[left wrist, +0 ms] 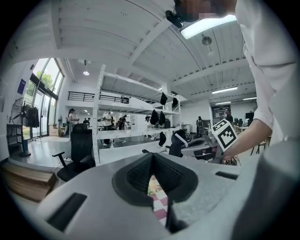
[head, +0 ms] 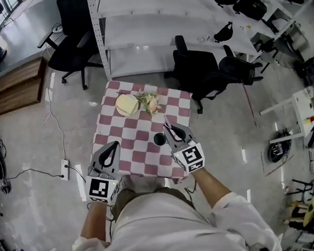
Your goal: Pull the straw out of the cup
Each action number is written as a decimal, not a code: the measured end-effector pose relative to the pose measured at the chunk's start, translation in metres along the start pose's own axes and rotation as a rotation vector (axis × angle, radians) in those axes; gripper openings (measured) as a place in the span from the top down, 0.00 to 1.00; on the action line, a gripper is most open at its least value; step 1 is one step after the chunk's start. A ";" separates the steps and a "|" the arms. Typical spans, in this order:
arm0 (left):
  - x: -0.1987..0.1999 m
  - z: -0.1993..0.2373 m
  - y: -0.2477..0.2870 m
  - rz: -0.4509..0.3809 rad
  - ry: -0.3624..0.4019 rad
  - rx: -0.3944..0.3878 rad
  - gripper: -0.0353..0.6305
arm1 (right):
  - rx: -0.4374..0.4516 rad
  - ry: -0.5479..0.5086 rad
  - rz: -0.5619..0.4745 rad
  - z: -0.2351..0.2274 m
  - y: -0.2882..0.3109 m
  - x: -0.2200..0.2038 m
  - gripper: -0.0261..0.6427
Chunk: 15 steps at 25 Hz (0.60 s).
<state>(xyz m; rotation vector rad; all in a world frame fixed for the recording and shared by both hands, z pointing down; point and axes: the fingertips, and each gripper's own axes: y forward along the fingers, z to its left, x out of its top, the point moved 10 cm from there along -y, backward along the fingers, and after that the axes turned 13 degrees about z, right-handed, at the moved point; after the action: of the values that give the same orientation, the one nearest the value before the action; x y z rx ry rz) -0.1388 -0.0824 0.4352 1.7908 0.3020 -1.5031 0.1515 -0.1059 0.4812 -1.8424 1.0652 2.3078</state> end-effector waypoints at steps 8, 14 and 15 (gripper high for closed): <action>0.002 -0.003 0.016 -0.013 0.008 -0.065 0.94 | -0.022 0.013 -0.077 0.007 -0.037 0.026 0.91; 0.004 -0.005 0.022 -0.024 0.016 -0.105 0.94 | -0.047 0.016 -0.134 0.017 -0.066 0.043 0.91; 0.005 -0.005 0.022 -0.024 0.017 -0.111 0.94 | -0.049 0.019 -0.144 0.020 -0.071 0.046 0.91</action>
<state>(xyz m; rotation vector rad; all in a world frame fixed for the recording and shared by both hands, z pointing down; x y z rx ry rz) -0.1201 -0.0955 0.4398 1.7192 0.4091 -1.4598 0.1487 -0.0599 0.4078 -1.8933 0.8539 2.2591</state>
